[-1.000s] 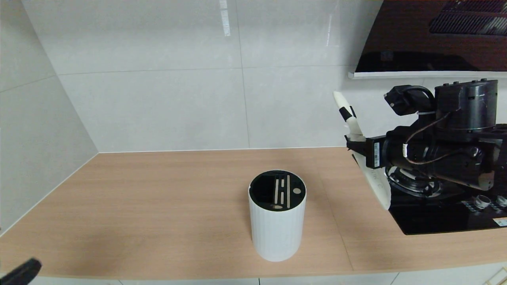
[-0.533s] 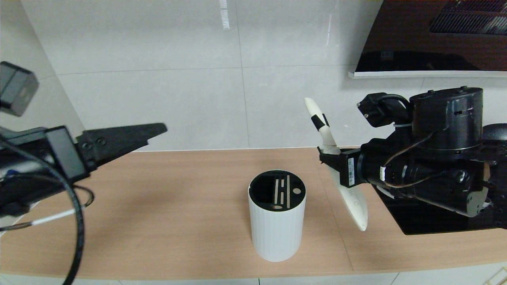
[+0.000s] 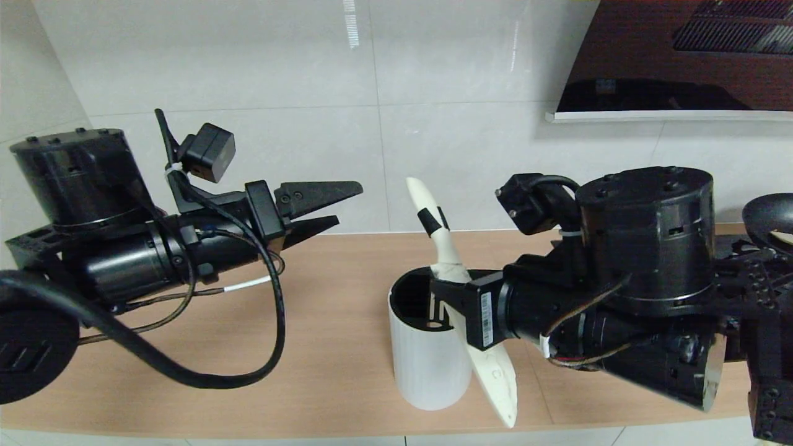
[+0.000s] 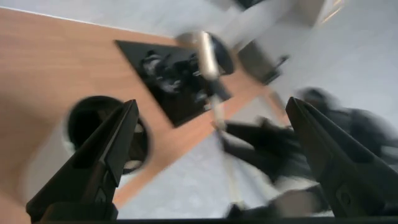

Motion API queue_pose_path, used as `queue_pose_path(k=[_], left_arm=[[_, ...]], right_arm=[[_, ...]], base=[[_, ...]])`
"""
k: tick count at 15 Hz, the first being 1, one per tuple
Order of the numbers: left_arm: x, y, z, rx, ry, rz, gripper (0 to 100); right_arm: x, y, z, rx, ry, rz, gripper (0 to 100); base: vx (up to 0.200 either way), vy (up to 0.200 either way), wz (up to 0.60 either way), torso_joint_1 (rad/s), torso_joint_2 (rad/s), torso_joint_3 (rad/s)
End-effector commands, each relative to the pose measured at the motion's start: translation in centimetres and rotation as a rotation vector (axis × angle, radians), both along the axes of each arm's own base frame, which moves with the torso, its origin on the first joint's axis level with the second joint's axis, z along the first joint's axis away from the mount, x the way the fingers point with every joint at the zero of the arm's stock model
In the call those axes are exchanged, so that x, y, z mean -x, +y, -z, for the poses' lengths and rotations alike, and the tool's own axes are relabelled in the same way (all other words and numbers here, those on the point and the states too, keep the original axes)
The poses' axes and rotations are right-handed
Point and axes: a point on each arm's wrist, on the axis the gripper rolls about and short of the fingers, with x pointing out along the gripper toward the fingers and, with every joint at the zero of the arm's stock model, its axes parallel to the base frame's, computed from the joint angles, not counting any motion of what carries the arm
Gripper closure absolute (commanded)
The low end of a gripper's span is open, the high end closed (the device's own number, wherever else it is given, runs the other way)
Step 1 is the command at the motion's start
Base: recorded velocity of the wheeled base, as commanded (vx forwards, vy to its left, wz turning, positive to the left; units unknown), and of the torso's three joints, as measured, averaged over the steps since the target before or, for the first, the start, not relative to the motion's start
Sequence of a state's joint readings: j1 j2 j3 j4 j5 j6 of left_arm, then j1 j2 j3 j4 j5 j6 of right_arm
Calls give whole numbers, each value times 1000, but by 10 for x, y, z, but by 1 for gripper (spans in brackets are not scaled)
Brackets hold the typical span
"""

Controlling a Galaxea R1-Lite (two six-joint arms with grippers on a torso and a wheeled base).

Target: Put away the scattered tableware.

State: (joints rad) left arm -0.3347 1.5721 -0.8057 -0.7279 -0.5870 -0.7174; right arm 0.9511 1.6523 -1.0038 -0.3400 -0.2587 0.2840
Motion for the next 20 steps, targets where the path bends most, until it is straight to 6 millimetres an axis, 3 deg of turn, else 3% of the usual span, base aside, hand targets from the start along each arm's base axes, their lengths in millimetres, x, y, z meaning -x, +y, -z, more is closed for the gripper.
queue_pose_path(k=[1,2,4,11,14,20], left_arm=[[-6,-26,17,-56,12,8,0],[-3,-40,19,-77,-3,0,0],[4,-51,19,-83,-12,30,0],[-3,-63,28,-112,5,-17,0],[-13,-79,42,-156,20,-100,0],[-8,-88,42,-155,17,-74,0]], right_arm=[[4,13,12,33,18,-21,100],[6,18,16,47,20,-19,100],[7,24,22,59,28,-26,100],[0,33,31,84,12,52,100],[1,33,29,74,4,62,100],[5,36,29,63,-8,61,100]], base=[[0,0,0,0,0,0],[0,0,0,0,0,0],[0,0,0,0,0,0],[0,0,0,0,0,0],[0,0,0,0,0,0],[0,0,0,0,0,0]])
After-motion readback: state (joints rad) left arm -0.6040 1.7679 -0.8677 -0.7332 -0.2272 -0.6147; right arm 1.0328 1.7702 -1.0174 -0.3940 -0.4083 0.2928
